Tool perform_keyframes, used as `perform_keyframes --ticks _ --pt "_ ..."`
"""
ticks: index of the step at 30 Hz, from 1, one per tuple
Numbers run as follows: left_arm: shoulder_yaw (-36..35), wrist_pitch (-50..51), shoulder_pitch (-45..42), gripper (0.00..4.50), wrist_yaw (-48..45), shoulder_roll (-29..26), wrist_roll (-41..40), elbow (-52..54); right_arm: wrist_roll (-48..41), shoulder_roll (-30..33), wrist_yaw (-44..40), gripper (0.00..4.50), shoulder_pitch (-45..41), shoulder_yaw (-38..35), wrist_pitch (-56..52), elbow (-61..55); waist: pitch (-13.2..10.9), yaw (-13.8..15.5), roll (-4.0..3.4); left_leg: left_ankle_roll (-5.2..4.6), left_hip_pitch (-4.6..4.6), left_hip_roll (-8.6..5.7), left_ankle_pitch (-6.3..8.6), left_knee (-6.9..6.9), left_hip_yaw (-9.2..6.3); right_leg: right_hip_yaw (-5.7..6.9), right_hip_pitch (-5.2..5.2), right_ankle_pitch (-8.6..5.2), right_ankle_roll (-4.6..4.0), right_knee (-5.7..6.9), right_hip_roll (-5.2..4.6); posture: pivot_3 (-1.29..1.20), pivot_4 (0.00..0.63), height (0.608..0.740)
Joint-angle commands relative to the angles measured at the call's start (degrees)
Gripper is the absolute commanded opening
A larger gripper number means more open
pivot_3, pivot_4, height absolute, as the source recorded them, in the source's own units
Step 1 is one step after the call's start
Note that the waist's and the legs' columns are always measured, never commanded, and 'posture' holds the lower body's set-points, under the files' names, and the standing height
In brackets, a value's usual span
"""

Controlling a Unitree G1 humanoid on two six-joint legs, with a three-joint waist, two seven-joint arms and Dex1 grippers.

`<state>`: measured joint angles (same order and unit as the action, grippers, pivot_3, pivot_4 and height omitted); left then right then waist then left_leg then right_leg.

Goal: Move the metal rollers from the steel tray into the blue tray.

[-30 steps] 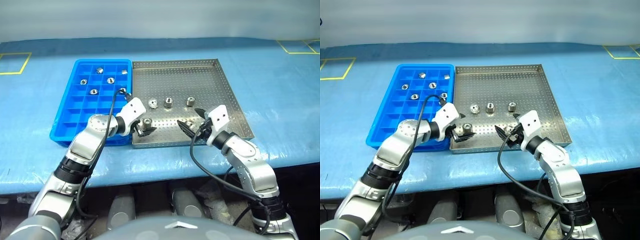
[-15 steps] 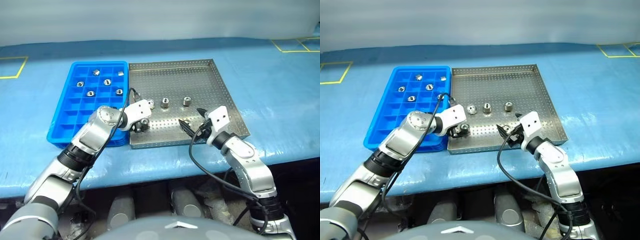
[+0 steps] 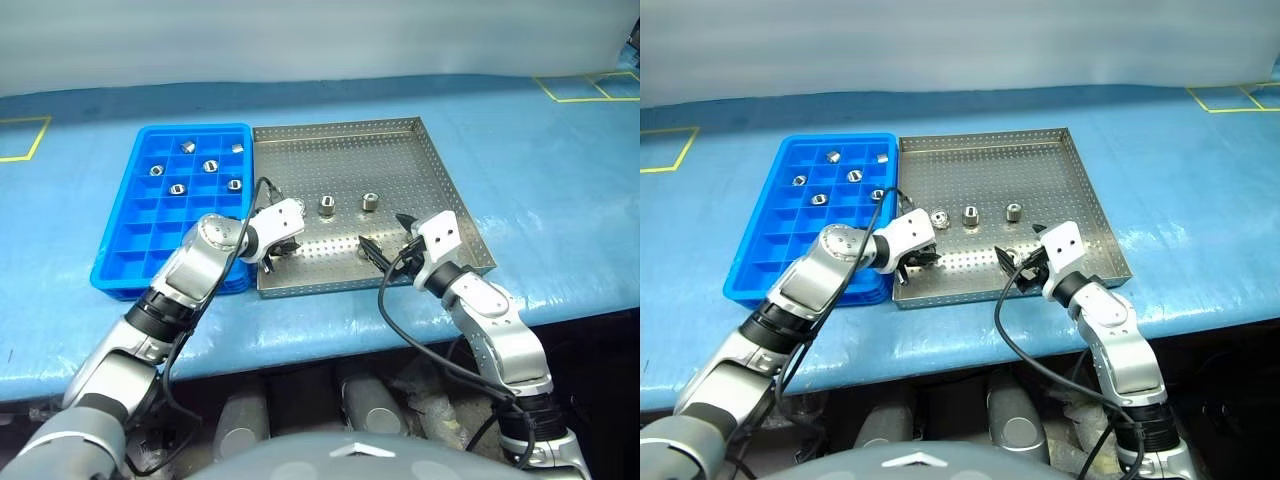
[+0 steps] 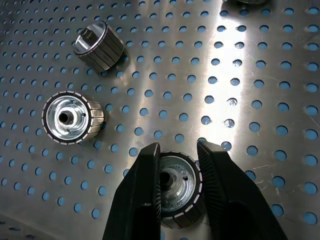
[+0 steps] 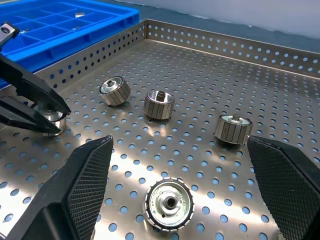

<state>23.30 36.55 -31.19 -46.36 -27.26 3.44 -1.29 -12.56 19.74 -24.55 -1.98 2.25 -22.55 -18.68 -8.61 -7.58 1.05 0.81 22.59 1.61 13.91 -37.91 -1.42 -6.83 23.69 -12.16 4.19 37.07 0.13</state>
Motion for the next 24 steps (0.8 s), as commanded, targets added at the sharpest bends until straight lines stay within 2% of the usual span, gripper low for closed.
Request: perform_keyframes --ticks 1,8,14,18,24 --pt "-5.95 2.58 1.85 0.84 2.97 2.62 -3.54 3.52 -0.04 -0.21 0.46 4.50 -0.36 -1.04 1.33 -1.56 0.00 -0.01 0.00 -0.01 0.02 0.00 0.00 0.01 0.00 0.00 0.01 0.00 0.01 -0.02 0.00 -0.13 0.150 0.740" --pt "-13.70 6.11 5.08 0.84 6.81 4.65 -8.89 10.04 -0.03 -0.53 0.42 4.50 -1.07 -0.36 1.26 -0.78 -0.09 0.19 0.00 -0.05 0.11 0.02 0.04 0.12 -0.03 0.01 0.11 0.08 0.15 -0.05 0.02 -0.10 0.150 0.740" --pt "-22.08 5.98 6.35 0.84 15.24 9.38 -12.28 12.43 0.09 -0.66 -0.16 4.50 -2.01 0.26 1.28 0.14 -0.11 0.65 0.02 -0.05 0.15 -0.01 0.04 0.08 -0.01 0.00 0.08 0.11 0.20 -0.14 -0.03 -0.09 0.150 0.740" --pt "-29.11 1.50 6.22 0.84 24.64 13.89 -12.51 11.94 0.10 -0.56 -0.37 4.50 -2.05 0.26 1.10 0.11 -0.12 0.76 0.03 -0.05 0.16 -0.02 0.04 0.09 -0.03 0.03 0.08 0.19 0.33 -0.15 -0.02 -0.09 0.150 0.740" --pt "-37.12 -8.52 6.00 0.84 40.07 17.46 -9.65 8.79 -0.12 -0.25 -0.60 4.50 -1.25 -0.14 0.69 -0.70 -0.12 0.75 0.04 -0.05 0.15 -0.02 0.04 0.10 -0.03 0.01 0.08 0.22 0.37 -0.15 -0.01 -0.10 0.150 0.740"
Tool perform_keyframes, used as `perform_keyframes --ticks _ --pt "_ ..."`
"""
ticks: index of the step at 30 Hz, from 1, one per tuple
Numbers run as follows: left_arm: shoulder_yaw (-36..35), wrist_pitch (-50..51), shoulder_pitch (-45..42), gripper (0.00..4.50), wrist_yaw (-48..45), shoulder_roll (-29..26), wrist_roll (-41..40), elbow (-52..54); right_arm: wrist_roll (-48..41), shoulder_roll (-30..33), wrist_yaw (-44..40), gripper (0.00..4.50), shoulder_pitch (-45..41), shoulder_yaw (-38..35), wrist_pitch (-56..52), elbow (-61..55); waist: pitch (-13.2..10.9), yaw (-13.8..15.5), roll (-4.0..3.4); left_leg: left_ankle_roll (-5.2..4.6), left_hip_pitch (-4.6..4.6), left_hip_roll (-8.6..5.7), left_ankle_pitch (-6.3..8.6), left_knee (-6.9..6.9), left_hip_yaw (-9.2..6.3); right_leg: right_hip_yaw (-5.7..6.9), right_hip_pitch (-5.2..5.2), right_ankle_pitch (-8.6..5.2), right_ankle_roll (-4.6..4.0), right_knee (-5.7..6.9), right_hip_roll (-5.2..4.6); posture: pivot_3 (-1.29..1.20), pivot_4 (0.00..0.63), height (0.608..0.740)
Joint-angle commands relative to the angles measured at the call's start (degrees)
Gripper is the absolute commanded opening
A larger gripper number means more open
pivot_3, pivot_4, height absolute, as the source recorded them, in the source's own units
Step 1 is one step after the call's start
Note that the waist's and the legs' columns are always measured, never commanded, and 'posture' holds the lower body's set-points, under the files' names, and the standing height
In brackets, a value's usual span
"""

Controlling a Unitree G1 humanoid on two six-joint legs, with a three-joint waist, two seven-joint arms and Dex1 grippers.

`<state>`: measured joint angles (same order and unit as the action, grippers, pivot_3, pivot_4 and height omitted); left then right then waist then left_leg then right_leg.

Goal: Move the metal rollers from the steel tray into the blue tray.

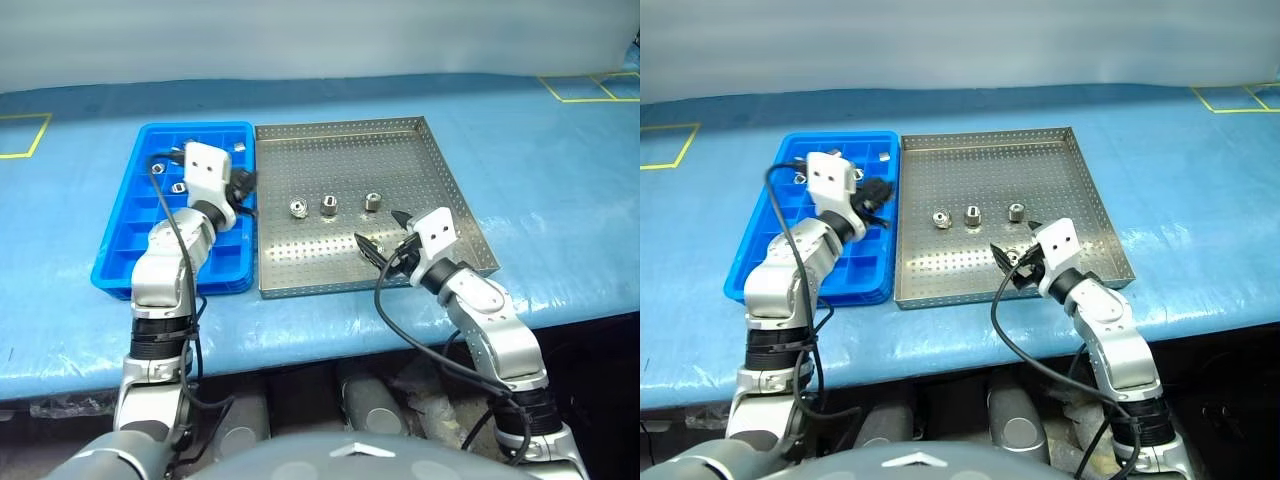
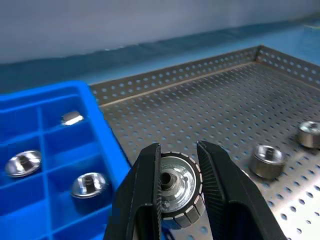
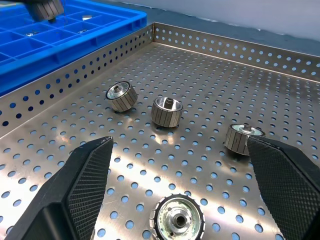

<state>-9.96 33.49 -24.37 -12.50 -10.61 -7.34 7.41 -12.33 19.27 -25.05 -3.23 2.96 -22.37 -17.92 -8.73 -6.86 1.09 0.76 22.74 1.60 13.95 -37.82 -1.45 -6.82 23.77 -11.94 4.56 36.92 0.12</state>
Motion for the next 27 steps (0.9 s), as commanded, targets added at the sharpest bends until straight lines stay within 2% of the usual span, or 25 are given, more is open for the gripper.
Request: perform_keyframes --ticks 1,10,18,27 --pt "-4.44 -7.05 -0.81 0.84 7.97 1.11 1.60 -0.32 -0.37 0.28 -0.11 4.50 0.04 -0.90 0.46 -1.54 -0.01 0.04 0.01 0.00 0.00 0.00 0.00 0.00 0.00 0.00 0.00 0.00 0.00 0.00 0.00 -0.10 0.150 0.740" --pt "-6.85 -17.23 -1.28 0.84 19.18 2.90 4.61 -5.64 -0.40 0.56 -0.03 4.50 -0.01 -0.91 -0.07 -2.23 -0.02 0.22 0.04 -0.01 0.07 -0.08 0.01 -0.02 -0.01 0.01 -0.02 0.04 0.07 -0.09 -0.06 -0.11 0.150 0.740" --pt "-7.92 -17.18 -3.88 0.84 31.70 1.06 11.18 -12.67 -0.45 0.56 0.02 4.50 0.12 -0.84 -0.46 -2.90 -0.04 -0.05 0.07 -0.01 0.07 -0.06 0.01 -0.02 -0.02 0.01 -0.01 0.04 0.07 -0.07 -0.03 -0.11 0.150 0.740" --pt "-7.18 -16.27 -3.25 0.84 33.59 2.16 10.95 -14.49 -0.48 0.51 0.43 4.50 0.73 -1.13 -0.56 -3.48 -0.05 -0.05 0.10 -0.02 0.10 -0.08 0.02 -0.01 -0.03 0.03 0.00 0.04 0.07 -0.09 -0.05 -0.12 0.150 0.740"
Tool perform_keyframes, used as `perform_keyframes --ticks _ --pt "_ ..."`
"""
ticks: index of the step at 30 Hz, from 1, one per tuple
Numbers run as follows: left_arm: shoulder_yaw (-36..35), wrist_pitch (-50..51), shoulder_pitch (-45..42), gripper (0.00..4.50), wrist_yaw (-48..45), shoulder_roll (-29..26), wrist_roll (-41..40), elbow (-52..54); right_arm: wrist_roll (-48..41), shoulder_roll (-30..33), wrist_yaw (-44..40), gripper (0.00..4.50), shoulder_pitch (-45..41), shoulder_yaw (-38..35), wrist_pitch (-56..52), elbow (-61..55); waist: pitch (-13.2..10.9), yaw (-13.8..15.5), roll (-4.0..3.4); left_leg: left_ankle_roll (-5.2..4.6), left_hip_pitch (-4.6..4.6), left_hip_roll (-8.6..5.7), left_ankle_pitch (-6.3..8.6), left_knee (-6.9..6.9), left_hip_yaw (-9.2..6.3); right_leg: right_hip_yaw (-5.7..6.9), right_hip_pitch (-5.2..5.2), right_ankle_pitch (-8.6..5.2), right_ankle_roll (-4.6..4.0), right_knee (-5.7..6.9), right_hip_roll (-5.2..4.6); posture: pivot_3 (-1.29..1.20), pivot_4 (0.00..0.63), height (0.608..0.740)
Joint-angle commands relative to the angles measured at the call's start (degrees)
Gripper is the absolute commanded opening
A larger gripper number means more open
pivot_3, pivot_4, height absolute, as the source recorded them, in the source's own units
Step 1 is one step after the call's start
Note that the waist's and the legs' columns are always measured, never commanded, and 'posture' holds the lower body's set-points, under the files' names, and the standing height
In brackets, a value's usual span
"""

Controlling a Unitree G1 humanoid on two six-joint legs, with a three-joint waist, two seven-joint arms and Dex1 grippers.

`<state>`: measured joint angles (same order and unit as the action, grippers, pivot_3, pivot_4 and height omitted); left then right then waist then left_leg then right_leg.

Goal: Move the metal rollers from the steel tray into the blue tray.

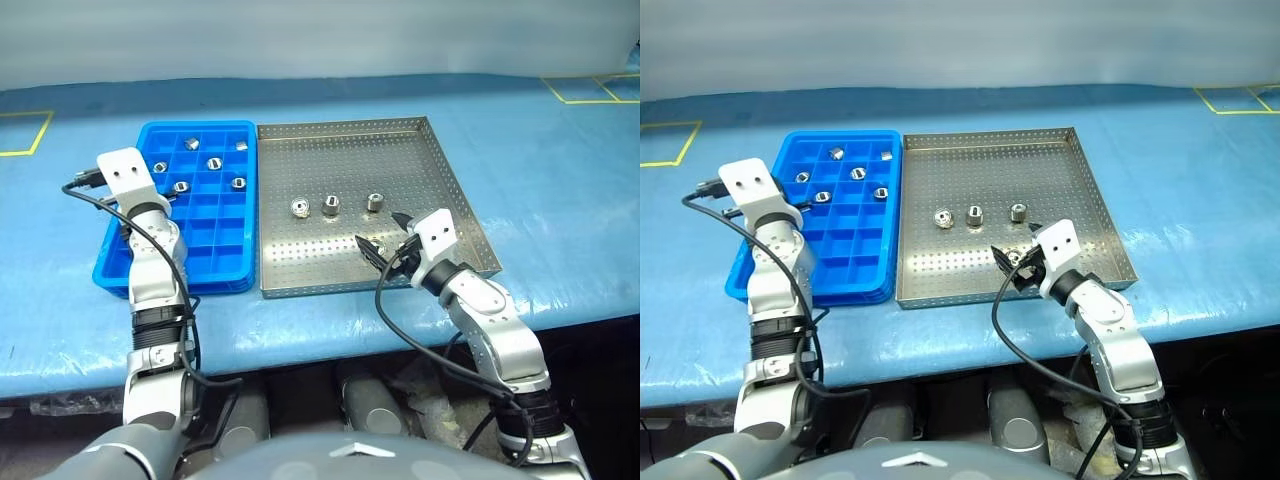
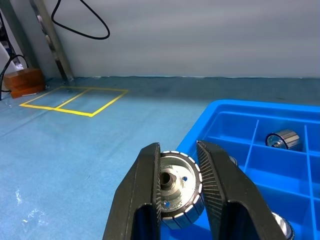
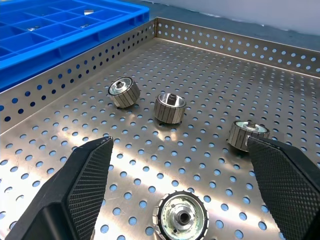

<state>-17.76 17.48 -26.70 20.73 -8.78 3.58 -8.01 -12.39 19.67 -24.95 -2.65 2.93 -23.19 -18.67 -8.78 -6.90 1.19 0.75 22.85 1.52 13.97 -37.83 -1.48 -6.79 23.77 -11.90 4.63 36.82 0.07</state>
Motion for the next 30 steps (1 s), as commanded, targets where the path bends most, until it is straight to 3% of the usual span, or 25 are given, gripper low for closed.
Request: perform_keyframes --ticks 1,13,25,30 --pt "0.63 -0.15 -0.72 0.84 0.34 0.54 -0.10 0.98 -0.45 0.12 0.35 4.50 0.24 -1.14 0.24 -2.81 0.00 -0.03 0.00 0.00 0.00 0.00 0.00 0.00 0.00 0.00 0.00 0.00 0.00 0.00 0.00 -0.13 0.150 0.740" --pt "-0.83 1.08 1.11 0.84 4.55 2.22 0.28 1.59 -0.26 0.29 0.40 4.50 -0.21 -0.96 0.23 -2.18 -0.03 -0.10 0.05 0.00 -0.01 0.01 0.00 0.00 0.00 0.00 0.00 0.00 0.00 0.01 0.01 -0.12 0.150 0.740" --pt "-0.67 1.65 1.99 0.84 2.36 2.51 -1.68 0.97 -0.38 0.24 0.24 4.50 -0.12 -0.86 0.17 -2.35 -0.05 -0.06 0.09 0.00 0.00 0.00 0.00 0.01 0.00 0.00 0.01 0.00 0.00 0.00 0.00 -0.11 0.150 0.740" --pt "-0.52 0.63 2.10 2.34 1.93 2.23 -1.83 0.93 -0.41 0.27 0.31 4.50 0.01 -1.02 0.20 -2.47 -0.05 -0.06 0.09 0.00 -0.01 0.00 0.00 0.01 0.01 0.00 0.01 0.00 0.00 0.00 0.00 -0.11 0.150 0.740"
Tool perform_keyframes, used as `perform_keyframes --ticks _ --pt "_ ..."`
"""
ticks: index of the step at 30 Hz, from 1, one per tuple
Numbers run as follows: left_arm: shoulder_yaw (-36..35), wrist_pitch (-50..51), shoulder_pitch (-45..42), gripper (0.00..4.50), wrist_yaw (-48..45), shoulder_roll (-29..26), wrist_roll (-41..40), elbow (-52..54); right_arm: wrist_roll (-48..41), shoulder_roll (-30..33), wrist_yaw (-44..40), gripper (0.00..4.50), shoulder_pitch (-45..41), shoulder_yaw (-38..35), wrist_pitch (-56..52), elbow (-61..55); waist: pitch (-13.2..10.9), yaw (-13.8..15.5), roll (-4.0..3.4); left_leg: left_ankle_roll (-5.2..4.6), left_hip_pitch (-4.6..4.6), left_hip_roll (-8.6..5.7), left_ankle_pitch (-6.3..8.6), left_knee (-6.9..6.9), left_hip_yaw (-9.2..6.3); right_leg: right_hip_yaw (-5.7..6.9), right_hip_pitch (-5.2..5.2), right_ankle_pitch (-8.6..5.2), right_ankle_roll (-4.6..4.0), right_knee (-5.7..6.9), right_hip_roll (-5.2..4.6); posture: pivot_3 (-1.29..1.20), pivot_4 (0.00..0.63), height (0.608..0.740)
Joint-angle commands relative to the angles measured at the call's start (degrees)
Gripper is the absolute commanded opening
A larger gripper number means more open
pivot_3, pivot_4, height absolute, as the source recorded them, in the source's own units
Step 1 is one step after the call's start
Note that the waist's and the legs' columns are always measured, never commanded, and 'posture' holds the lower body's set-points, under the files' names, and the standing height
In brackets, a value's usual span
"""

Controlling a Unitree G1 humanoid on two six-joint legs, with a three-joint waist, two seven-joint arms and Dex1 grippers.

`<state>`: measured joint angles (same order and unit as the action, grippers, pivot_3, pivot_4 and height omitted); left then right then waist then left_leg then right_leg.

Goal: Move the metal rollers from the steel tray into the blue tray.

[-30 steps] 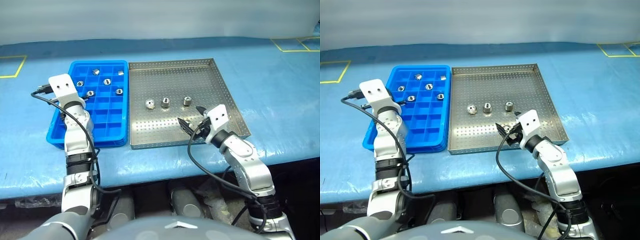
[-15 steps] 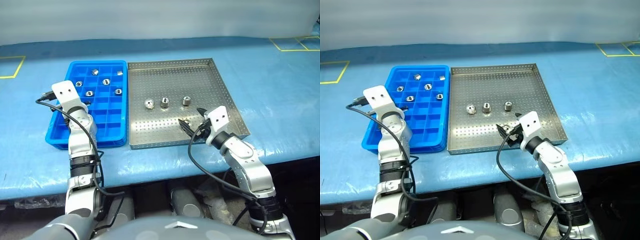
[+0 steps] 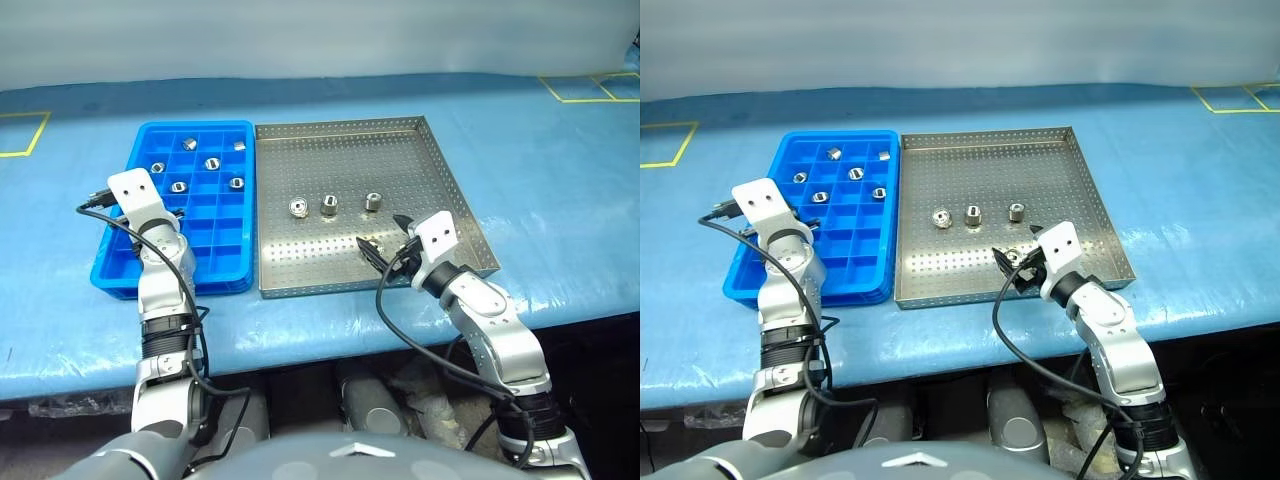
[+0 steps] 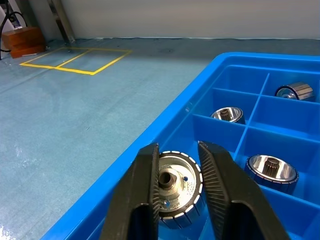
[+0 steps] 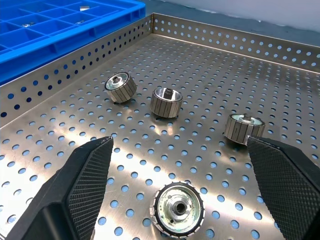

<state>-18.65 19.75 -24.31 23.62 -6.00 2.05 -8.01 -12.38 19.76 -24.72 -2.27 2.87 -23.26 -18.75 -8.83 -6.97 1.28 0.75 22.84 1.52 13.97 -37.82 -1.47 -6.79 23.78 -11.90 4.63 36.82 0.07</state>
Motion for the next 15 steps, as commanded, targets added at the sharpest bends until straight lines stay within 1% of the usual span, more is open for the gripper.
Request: perform_keyframes --ticks 1,2,4,8,9,12,15 --pt "0.58 -2.14 -0.35 2.80 -1.10 -0.62 -0.17 1.14 -0.41 0.15 0.12 4.50 -0.45 -0.99 0.29 -2.32 0.00 0.01 0.00 0.00 0.00 0.00 0.00 0.00 0.00 0.00 0.00 0.00 0.00 0.00 0.00 -0.12 0.150 0.740" --pt "0.69 -3.22 -0.42 3.02 -1.49 -0.52 -0.37 1.31 -0.41 0.12 0.15 4.50 -0.51 -1.01 0.31 -2.26 0.00 0.01 0.00 0.00 0.00 0.00 0.00 0.00 0.00 0.00 0.00 0.00 0.00 0.00 0.00 -0.12 0.150 0.740" --pt "1.08 -5.94 -0.54 3.02 -3.90 -0.23 -1.77 2.11 -0.42 0.05 0.21 4.50 -0.59 -1.01 0.36 -2.21 0.00 0.02 0.01 0.00 0.00 0.00 0.00 0.00 0.00 0.00 0.00 0.00 0.00 0.00 0.00 -0.12 0.150 0.740" --pt "4.52 -11.38 -1.32 3.02 -16.37 0.09 -8.08 4.73 -0.63 -0.19 0.32 4.50 -0.81 -1.04 0.31 -2.26 -0.02 0.15 0.03 0.00 0.02 0.00 0.00 0.00 0.01 0.00 0.00 0.00 0.00 -0.01 0.00 -0.12 0.150 0.740" --pt "5.45 -11.46 -1.63 3.02 -19.22 -0.21 -9.20 4.59 -0.65 -0.25 0.36 4.50 -0.86 -1.03 0.30 -2.23 -0.01 0.15 0.03 0.00 0.03 0.00 0.00 -0.01 0.01 0.01 0.00 0.00 -0.01 -0.02 -0.01 -0.13 0.150 0.740" --pt "13.06 -8.28 -2.29 3.02 -29.77 -3.31 -8.52 4.12 -0.72 -0.31 0.57 4.50 -0.40 -1.24 0.33 -2.58 -0.02 -0.11 0.02 0.00 0.02 -0.02 0.00 0.00 0.03 -0.01 0.00 -0.01 -0.01 -0.02 -0.01 -0.14 0.150 0.740" --pt "17.30 -5.56 -3.36 3.02 -34.86 -5.06 -8.08 2.82 -0.78 -0.37 1.02 4.50 0.21 -1.57 0.28 -3.12 -0.02 -0.58 0.02 0.00 0.01 -0.02 0.00 0.01 0.03 -0.02 0.00 -0.03 -0.04 -0.02 0.00 -0.16 0.150 0.740"
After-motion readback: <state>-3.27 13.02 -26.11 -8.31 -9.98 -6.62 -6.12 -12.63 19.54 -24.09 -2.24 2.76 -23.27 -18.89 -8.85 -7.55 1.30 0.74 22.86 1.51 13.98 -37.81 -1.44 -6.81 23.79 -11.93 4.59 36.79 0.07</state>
